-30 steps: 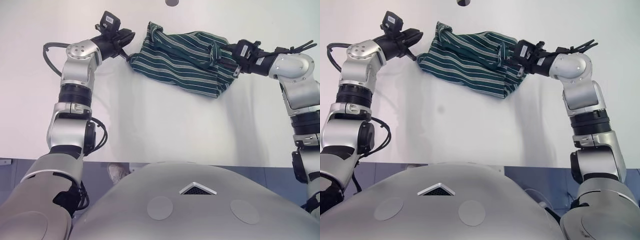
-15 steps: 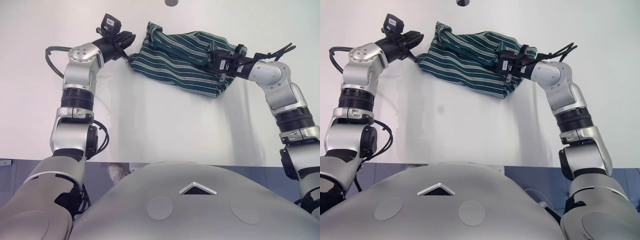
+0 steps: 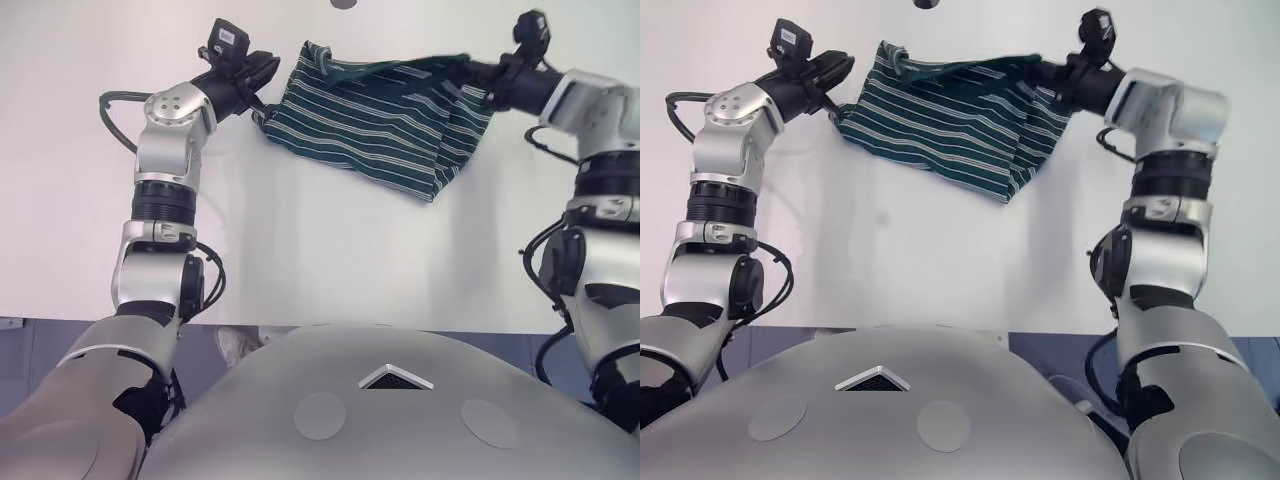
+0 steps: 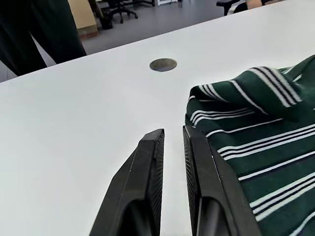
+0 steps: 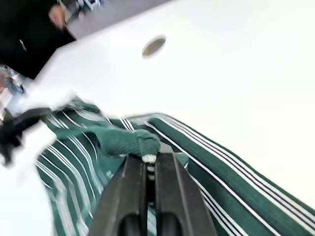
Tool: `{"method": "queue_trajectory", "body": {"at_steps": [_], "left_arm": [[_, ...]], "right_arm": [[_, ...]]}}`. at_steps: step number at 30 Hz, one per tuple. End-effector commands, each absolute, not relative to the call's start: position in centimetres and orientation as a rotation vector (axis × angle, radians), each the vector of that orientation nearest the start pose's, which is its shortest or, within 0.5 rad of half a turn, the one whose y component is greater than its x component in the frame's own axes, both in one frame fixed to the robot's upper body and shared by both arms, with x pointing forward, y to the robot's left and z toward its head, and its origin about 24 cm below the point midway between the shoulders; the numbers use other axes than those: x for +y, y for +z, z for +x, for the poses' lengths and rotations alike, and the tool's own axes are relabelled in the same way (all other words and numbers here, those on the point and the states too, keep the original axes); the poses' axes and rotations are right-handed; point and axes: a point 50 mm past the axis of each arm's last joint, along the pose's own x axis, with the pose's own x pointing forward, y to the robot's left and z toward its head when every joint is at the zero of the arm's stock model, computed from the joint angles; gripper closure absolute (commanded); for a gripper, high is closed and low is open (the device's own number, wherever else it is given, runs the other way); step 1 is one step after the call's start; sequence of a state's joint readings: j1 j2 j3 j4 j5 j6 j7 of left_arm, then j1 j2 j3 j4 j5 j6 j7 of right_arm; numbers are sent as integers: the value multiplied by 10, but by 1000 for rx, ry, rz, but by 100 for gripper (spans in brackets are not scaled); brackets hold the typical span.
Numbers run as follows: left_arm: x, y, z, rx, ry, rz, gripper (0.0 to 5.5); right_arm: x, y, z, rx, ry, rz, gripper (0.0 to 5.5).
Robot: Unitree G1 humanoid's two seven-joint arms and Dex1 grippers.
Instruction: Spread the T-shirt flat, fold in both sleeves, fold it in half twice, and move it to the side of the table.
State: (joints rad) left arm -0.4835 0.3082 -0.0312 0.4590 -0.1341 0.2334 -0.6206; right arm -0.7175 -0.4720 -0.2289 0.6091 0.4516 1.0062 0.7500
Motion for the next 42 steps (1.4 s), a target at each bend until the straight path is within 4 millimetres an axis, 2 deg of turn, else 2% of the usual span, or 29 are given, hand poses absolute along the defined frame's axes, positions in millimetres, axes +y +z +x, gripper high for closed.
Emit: {"method": "queue_trajectory", "body": {"at_steps": [1, 4, 9, 13, 14, 16, 18, 19, 20, 21, 23, 25, 26, 28, 30, 32, 35, 36, 38, 40, 42], "left_arm": [[160, 63, 329, 245, -636, 120, 481], [147, 64, 326, 223, -688, 150, 481], [121, 73, 317, 164, -802, 158, 481], [106, 57, 306, 215, -890, 266, 481], [103, 54, 305, 224, -903, 284, 481], [97, 48, 311, 239, -895, 327, 481], [80, 45, 314, 233, -918, 331, 481], [67, 44, 312, 224, -943, 317, 481], [55, 44, 310, 215, -974, 305, 481], [41, 44, 307, 209, -1012, 292, 481], [16, 48, 304, 198, -1096, 290, 481], [-7, 47, 301, 237, -1176, 315, 496], [-15, 43, 300, 282, -1208, 342, 514], [-23, 31, 297, 393, -1241, 408, 550], [-12, 15, 293, 531, -1288, 487, 550], [11, 5, 294, 625, -1300, 553, 550], [61, -2, 291, 681, -1331, 705, 550], [71, -1, 288, 684, -1344, 726, 550], [102, 5, 294, 650, -1293, 817, 550], [126, 11, 307, 608, -1171, 880, 550], [131, 25, 310, 490, -1148, 825, 550]], "right_arm": [[-241, 110, 342, 692, 482, 641, 549], [-257, 99, 331, 789, 397, 617, 549], [-286, 66, 308, 913, 212, 619, 549], [-290, 43, 292, 1000, 181, 547, 549], [-288, 40, 290, 1012, 188, 518, 493], [-291, 45, 287, 995, 215, 456, 408], [-310, 81, 289, 883, 255, 217, 402], [-314, 104, 297, 788, 294, 53, 402], [-309, 121, 307, 686, 340, -109, 402], [-296, 129, 317, 601, 400, -218, 423], [-273, 120, 326, 552, 475, -316, 460], [-268, 102, 329, 557, 478, -435, 483], [-262, 96, 332, 537, 503, -498, 483], [-248, 83, 334, 512, 589, -609, 524], [-248, 67, 331, 558, 646, -710, 546], [-261, 49, 324, 652, 677, -807, 546], [-269, 21, 290, 833, 891, -904, 546], [-270, 16, 279, 869, 961, -919, 546], [-244, 19, 257, 836, 1150, -800, 546], [-208, 31, 251, 714, 1223, -658, 546], [-189, 45, 251, 607, 1197, -590, 546]]}}
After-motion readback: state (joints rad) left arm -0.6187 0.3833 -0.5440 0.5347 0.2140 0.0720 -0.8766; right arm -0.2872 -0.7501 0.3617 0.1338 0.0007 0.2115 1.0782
